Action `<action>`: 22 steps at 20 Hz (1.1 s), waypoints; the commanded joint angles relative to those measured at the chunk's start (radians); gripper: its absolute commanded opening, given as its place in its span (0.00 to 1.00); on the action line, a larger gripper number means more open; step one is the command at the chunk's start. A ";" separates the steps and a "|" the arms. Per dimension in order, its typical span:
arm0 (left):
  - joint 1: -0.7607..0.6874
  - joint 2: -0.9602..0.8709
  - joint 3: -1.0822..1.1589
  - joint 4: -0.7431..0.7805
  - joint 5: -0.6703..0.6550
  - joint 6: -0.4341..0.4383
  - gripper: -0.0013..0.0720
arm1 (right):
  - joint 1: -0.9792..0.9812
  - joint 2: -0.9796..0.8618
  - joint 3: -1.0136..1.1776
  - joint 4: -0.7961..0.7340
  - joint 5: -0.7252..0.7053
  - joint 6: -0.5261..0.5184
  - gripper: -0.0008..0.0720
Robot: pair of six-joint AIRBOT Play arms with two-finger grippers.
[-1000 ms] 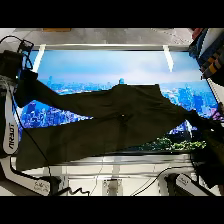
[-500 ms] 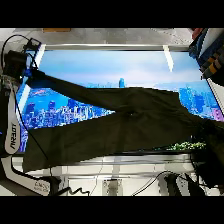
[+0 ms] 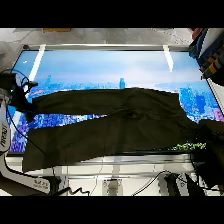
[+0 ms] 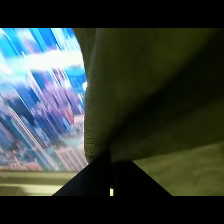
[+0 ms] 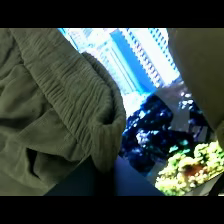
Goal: Fold the clothes and pants, and hang the long-sleeved shirts on hangers.
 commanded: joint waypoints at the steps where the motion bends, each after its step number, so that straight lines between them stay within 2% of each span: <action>1: 0.045 -0.008 -0.070 0.040 0.055 0.035 0.03 | -0.001 0.001 -0.005 -0.029 0.057 0.005 0.06; 5: 0.015 -0.010 -0.070 0.209 0.227 0.031 0.03 | -0.001 0.006 -0.062 -0.032 0.082 0.052 0.06; 7: 0.002 -0.013 -0.071 0.212 0.282 0.031 0.03 | -0.001 0.019 -0.108 -0.031 0.089 0.055 0.06; 10: 0.000 -0.045 -0.071 0.165 0.227 0.042 0.03 | 0.000 0.034 -0.159 -0.032 0.130 0.071 0.06; 13: -0.015 -0.082 -0.071 0.146 0.162 0.115 0.03 | -0.001 0.043 -0.170 -0.034 0.154 0.076 0.06; 17: -0.032 -0.097 -0.071 0.153 0.145 0.113 0.04 | 0.000 0.043 -0.170 -0.034 0.131 0.077 0.06; 18: -0.037 -0.094 -0.071 0.154 0.143 0.112 0.23 | 0.000 0.043 -0.170 -0.034 0.129 0.077 0.06; 19: -0.038 -0.092 -0.071 0.155 0.138 0.082 0.68 | 0.000 0.043 -0.170 -0.034 0.127 0.077 0.06; 20: -0.042 -0.088 -0.070 0.177 0.138 -0.032 0.73 | -0.001 0.043 -0.170 -0.032 0.122 0.077 0.06; 21: -0.048 -0.085 -0.070 0.222 0.126 -0.133 0.67 | 0.000 0.043 -0.170 -0.030 0.116 0.078 0.06; 22: -0.050 -0.078 -0.070 0.234 0.110 -0.180 0.67 | 0.000 0.043 -0.170 -0.029 0.108 0.078 0.06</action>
